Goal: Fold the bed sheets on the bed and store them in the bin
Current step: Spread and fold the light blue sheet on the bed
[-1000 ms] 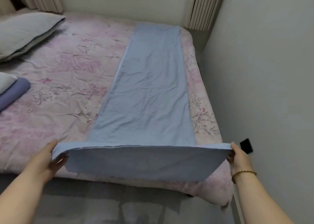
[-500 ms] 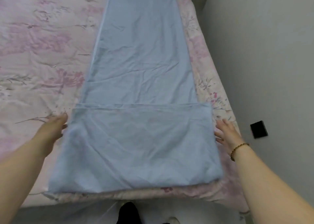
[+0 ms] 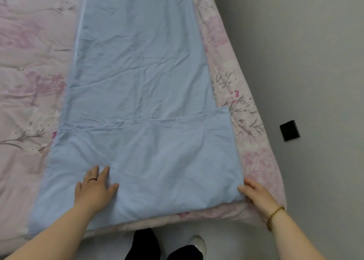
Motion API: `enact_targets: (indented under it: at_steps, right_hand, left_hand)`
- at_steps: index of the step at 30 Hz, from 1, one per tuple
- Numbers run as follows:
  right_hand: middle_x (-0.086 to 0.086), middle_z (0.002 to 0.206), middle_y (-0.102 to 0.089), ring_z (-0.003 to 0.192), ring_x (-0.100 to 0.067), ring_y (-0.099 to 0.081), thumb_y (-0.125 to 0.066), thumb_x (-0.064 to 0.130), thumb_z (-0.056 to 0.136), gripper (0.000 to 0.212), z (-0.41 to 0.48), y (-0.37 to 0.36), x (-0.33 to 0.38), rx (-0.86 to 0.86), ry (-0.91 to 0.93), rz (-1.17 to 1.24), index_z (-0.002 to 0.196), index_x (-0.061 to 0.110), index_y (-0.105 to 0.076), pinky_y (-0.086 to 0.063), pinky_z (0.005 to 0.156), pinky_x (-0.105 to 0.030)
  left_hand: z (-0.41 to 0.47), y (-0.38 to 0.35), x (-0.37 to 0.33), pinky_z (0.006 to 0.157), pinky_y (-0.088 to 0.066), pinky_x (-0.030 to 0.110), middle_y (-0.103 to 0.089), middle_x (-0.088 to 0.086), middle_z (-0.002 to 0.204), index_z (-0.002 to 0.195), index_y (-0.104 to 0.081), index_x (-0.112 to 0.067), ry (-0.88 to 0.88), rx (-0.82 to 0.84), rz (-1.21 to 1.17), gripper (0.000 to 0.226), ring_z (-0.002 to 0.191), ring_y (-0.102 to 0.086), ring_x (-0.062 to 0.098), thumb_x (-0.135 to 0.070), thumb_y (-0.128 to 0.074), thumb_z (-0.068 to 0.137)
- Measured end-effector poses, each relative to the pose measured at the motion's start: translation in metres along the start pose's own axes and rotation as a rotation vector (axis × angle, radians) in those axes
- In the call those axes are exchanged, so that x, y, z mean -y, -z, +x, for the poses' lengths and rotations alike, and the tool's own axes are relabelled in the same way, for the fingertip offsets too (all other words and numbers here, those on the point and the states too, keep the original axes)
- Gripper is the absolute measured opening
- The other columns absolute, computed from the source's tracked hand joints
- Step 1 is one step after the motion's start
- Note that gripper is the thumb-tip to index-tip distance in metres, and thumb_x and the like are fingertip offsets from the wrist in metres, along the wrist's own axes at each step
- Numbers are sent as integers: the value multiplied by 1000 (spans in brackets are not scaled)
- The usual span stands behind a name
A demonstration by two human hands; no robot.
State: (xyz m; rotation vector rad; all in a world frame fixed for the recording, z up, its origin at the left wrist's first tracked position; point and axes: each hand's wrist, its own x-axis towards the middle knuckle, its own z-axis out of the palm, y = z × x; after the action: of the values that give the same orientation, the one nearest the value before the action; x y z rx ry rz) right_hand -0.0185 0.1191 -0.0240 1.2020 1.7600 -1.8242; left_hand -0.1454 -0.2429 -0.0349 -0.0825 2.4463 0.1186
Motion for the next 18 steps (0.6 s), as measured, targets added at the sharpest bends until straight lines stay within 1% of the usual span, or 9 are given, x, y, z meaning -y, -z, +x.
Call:
enact_targets:
  at_steps: [4,6,8,9,10,12,14,16,18]
  right_hand:
    - [-6,106,-63,85,-10,-60,-60,6,86,30,3,-3,13,172,-47,-212,115,11,-55,-52,67,-10]
    - [-4,114,-61,95,-12,-60,-64,11,84,38,5,-5,21,279,-51,-364,121,13,-53,-50,79,-13]
    - [1,122,-56,110,-14,-55,-68,23,82,50,6,-7,24,375,-62,-711,128,17,-49,-45,93,-19]
    - [3,126,-54,115,-15,-53,-68,32,80,56,7,-6,22,396,-62,-932,130,19,-47,-42,98,-23]
    - [3,130,-53,118,-18,-52,-67,39,79,59,8,-5,20,390,-57,-1125,132,21,-45,-41,101,-26]
    - [0,133,-52,119,-22,-51,-61,42,81,58,10,1,17,325,-20,-1324,133,24,-44,-41,99,-26]
    - [-2,132,-54,117,-23,-53,-56,37,86,50,14,9,15,281,12,-1308,132,21,-46,-42,97,-25]
    - [-3,126,-58,112,-21,-55,-56,32,88,43,13,14,15,287,15,-1155,128,16,-52,-43,94,-25]
    - [-4,105,-64,95,-17,-59,-58,31,87,28,12,22,16,263,49,-994,110,14,-63,-46,81,-24]
  left_hand:
    - [-15,-10,-27,115,-11,39,-8,9,157,149,-12,-20,-128,-119,-35,70,145,-10,23,-50,-40,92]
    - [-28,-22,-51,113,-13,43,-15,11,155,147,-18,-17,-245,-108,-106,93,144,-17,25,-73,-23,73]
    - [-36,-39,-76,113,-13,47,-10,8,157,148,-11,-19,-303,-26,-70,115,145,-12,24,-83,0,53]
    - [-37,-47,-87,113,-10,48,-2,5,158,148,-4,-24,-289,6,-31,111,146,-4,22,-83,1,54]
    - [-36,-53,-94,114,-7,49,6,1,158,148,3,-29,-251,37,11,98,146,4,21,-81,-5,65]
    - [-30,-59,-106,114,-5,51,15,-2,157,147,8,-34,-201,60,60,75,145,12,21,-66,-25,87]
    - [-28,-61,-109,113,-5,52,17,-2,156,146,10,-35,-185,51,91,73,144,13,21,-60,-31,91]
    - [-27,-62,-108,113,-6,51,18,-2,156,145,12,-35,-177,62,140,74,144,14,21,-60,-31,91]
    - [-26,-62,-110,113,-5,51,19,-2,155,145,14,-35,-172,70,164,74,144,14,21,-60,-31,91]
